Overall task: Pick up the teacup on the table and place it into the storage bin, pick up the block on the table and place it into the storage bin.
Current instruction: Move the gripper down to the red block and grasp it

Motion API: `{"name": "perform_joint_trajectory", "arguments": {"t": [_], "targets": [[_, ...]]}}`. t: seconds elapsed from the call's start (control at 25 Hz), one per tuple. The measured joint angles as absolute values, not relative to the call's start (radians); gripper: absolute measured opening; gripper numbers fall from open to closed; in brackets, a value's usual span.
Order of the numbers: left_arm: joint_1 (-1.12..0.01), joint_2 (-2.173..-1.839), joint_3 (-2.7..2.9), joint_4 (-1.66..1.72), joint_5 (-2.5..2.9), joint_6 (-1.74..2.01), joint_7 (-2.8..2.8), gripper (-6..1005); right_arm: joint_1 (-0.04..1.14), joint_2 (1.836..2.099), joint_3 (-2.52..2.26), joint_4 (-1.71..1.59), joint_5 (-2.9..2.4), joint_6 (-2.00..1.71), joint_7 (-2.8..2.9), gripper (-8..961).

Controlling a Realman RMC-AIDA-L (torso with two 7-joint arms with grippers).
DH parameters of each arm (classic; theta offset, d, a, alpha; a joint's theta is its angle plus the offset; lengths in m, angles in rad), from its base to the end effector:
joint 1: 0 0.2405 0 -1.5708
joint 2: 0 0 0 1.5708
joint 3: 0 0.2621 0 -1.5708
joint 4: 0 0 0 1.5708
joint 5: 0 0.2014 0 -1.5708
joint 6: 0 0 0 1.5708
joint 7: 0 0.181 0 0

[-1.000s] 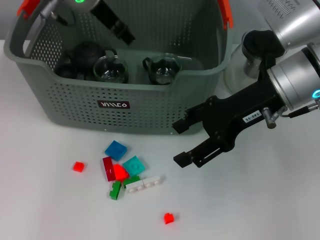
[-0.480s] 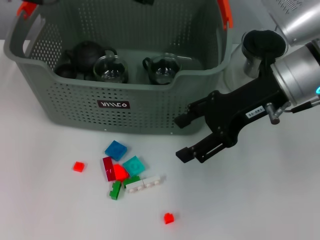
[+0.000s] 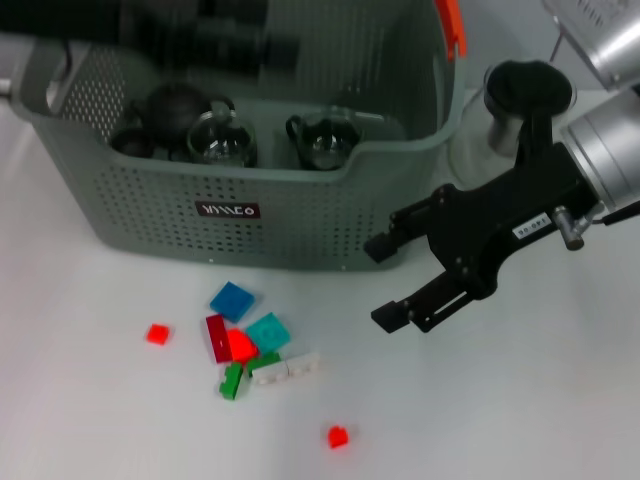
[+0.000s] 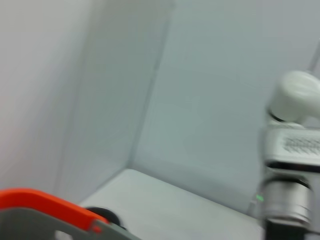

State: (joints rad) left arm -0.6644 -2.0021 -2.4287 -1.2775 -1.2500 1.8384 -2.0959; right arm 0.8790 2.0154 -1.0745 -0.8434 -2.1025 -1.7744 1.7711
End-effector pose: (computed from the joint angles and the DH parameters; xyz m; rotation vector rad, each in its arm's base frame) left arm -0.1237 0.3650 0.0820 -2.8106 -0.5700 -0.7106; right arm 0.1252 0.3525 -0.0423 2.9476 -0.2371 -0.1495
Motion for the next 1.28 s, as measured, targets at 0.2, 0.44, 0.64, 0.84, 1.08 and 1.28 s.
{"name": "perform_joint_trajectory", "arguments": {"t": [0.2, 0.44, 0.64, 0.84, 1.08, 1.28], "targets": [[-0.595, -2.029, -2.442, -1.266, -1.307, 1.968, -1.960, 807, 0.879, 2.013, -1.082, -0.844, -2.105, -1.802, 1.771, 896], [-0.504, -2.049, -2.418, -1.246, -1.321, 2.012, -1.846, 806, 0.881, 2.010, -1.086, -0.845, -2.149, -1.848, 1.768, 897], [-0.461, -2.028, -2.403, -1.109, -1.315, 2.011, -1.746, 805, 0.894, 2.021, -1.117, -0.861, -2.188, -1.859, 1.766, 895], [-0.448, -1.998, -2.410, -0.975, -1.255, 2.007, -1.660, 803, 0.924, 2.046, -1.164, -0.868, -2.193, -1.860, 1.748, 894], [-0.434, -1.984, -2.415, -0.890, -1.156, 1.964, -1.555, 800, 0.951, 2.076, -1.183, -0.854, -2.194, -1.851, 1.747, 892], [-0.426, -1.997, -2.412, -0.862, -1.078, 1.887, -1.477, 800, 0.987, 2.091, -1.231, -0.805, -2.195, -1.806, 1.775, 890]]}}
